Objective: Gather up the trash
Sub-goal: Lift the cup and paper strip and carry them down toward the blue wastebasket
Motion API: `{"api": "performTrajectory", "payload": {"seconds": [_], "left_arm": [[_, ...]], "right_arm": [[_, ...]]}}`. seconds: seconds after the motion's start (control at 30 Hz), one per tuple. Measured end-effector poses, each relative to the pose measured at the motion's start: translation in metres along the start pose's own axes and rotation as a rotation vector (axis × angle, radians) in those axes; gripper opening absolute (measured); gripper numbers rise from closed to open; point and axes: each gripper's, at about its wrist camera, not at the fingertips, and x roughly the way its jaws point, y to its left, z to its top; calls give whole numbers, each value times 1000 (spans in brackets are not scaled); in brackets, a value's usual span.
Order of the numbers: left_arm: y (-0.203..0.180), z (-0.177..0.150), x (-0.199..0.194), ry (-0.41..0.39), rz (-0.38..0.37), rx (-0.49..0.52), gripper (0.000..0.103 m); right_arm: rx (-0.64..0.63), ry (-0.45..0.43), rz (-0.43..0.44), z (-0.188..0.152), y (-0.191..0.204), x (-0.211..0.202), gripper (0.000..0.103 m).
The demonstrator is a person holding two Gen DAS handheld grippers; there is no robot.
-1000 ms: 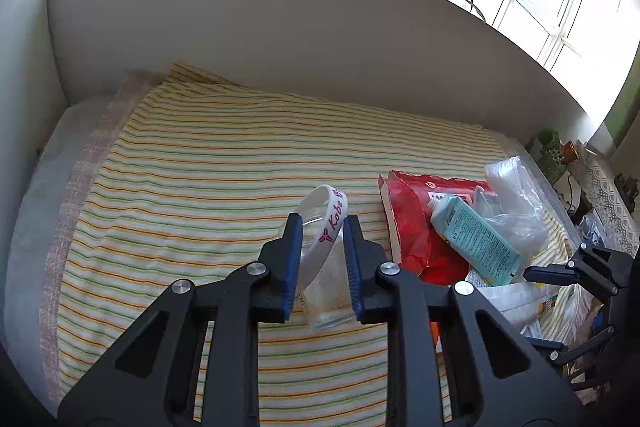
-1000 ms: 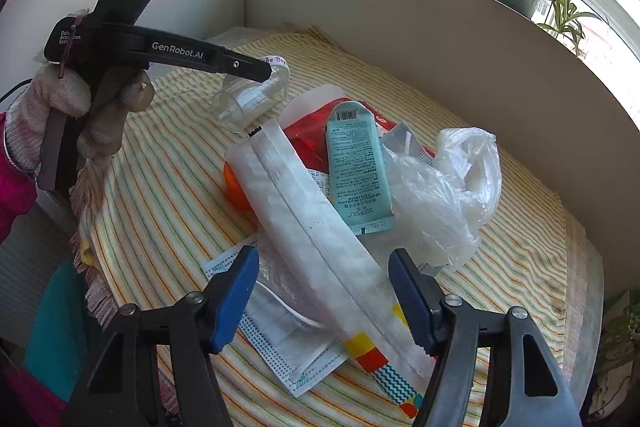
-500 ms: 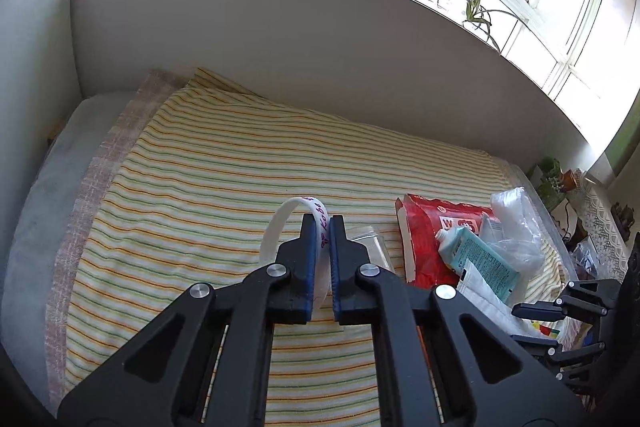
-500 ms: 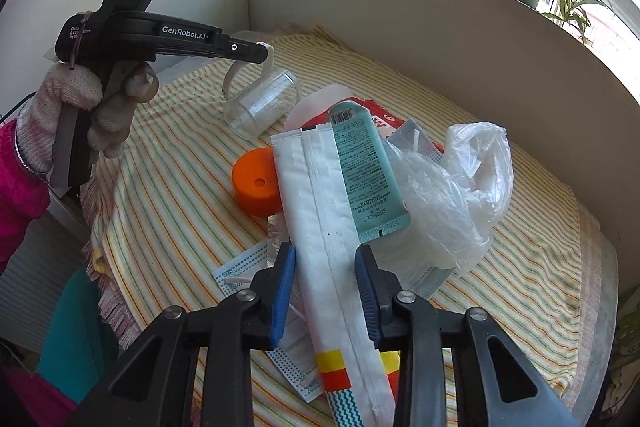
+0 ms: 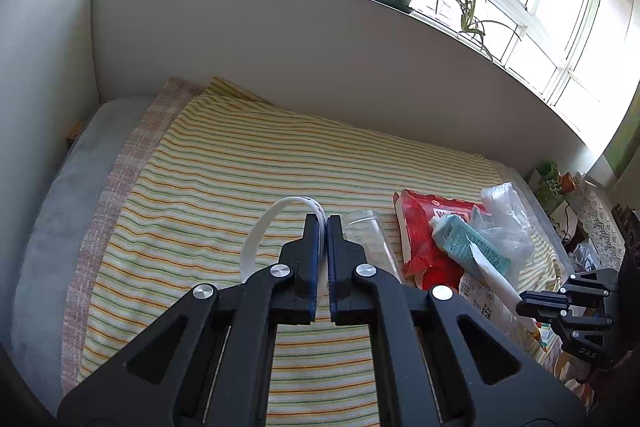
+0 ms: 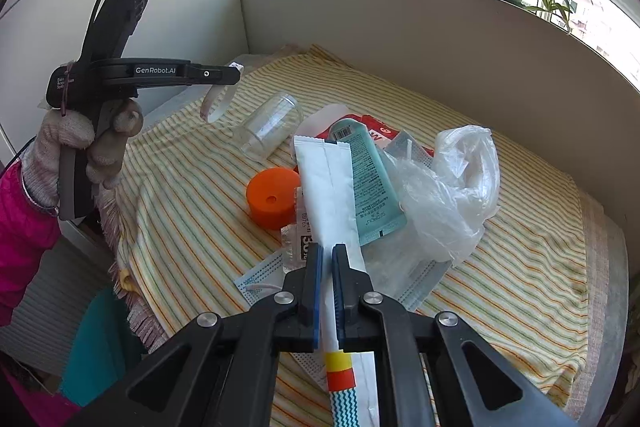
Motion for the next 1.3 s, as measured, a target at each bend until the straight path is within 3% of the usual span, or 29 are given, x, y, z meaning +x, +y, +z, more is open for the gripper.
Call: {"api": "performTrajectory", "payload": {"seconds": [0.5,0.67,0.93,1.0,1.07,1.1,1.3], "left_arm": [[-12,-6,-23,-22,-11,25,1],[-20,-11,-33,-31,-20,41,1],[-28,-23,-41,-21,-24,60,1],[-29,-24,-43,-25,-27,58,1],[-29,-24,-46,-29,-30,55,1],[-30,-25,-48,-30,-31,55,1],[-31,-32,-58,-34,-33,63,1]], "right_arm": [[112,-100,52,2,-12,-29,0],[99,-140,31,4,-8,-47,0],[96,-52,44,-14,-3,-23,0],[80,-22,41,-19,0,-15,6],[60,-11,29,-24,4,-10,43],[50,-7,29,-25,7,-8,49],[13,54,3,-27,12,12,50]]}}
